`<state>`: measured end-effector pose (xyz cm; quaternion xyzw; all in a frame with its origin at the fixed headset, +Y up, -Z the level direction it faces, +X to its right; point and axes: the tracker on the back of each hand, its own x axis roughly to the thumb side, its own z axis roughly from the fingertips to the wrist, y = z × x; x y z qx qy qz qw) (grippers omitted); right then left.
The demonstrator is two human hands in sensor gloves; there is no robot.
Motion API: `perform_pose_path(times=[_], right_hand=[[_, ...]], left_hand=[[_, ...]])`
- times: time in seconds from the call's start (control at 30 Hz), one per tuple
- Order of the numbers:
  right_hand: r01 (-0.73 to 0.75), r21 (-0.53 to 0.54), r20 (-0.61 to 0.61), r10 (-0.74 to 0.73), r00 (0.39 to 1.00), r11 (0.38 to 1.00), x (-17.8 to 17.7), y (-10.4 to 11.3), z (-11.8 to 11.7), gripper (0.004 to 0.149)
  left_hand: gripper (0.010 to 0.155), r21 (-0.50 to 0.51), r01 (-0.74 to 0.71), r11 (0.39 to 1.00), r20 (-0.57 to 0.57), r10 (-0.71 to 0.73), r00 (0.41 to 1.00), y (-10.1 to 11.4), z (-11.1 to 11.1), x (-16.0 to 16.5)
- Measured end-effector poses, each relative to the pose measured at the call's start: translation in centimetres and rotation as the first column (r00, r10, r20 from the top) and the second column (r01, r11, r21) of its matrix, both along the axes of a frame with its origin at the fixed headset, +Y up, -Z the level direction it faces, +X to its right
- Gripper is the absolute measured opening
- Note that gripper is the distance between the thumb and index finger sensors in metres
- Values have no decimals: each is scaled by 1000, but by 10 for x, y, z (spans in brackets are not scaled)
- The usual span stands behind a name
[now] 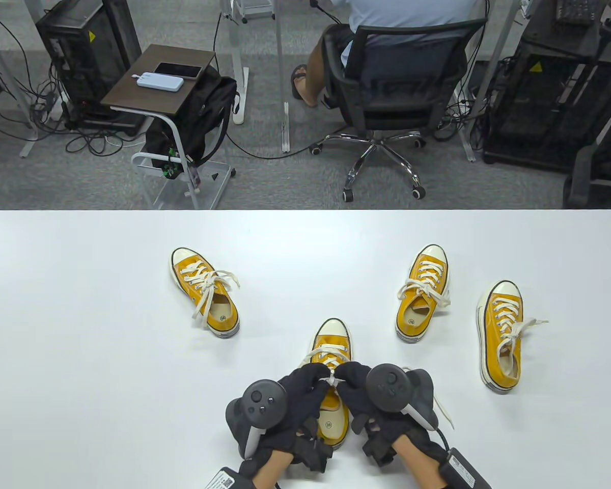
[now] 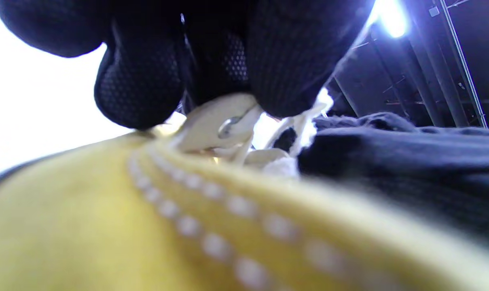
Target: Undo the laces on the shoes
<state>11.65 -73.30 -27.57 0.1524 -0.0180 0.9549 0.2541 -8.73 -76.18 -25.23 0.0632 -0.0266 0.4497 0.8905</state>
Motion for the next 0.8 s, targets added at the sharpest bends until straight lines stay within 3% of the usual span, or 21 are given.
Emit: perform_pose_path(times=[0.27,0.43,0.53,0.6,0.73,0.8], right_hand=[[69,-4,33,-69,997,998,11,3,0,37],[70,52,55,-73,996,996,8,3,2,39],[68,66,55,-72,996,995,8,4,2,37],[59,50,46,-61,997,997,8,5,2,40],[65,49,44,-67,997,997,9,6,2,40],[61,58,52,-64,997,996,11,8,2,41]], left_hand=[[37,-78,-101,992,-54,97,994,-7,0,-9],[39,-7,-125,992,-35,125,992,0,1,-8],[45,-16,-127,992,-14,127,992,1,-1,-10],[37,-15,-130,991,-1,130,992,1,-3,-11],[38,-28,-172,985,-26,171,985,-1,-3,-18],[40,-88,-208,974,-41,205,978,-4,-3,-22]])
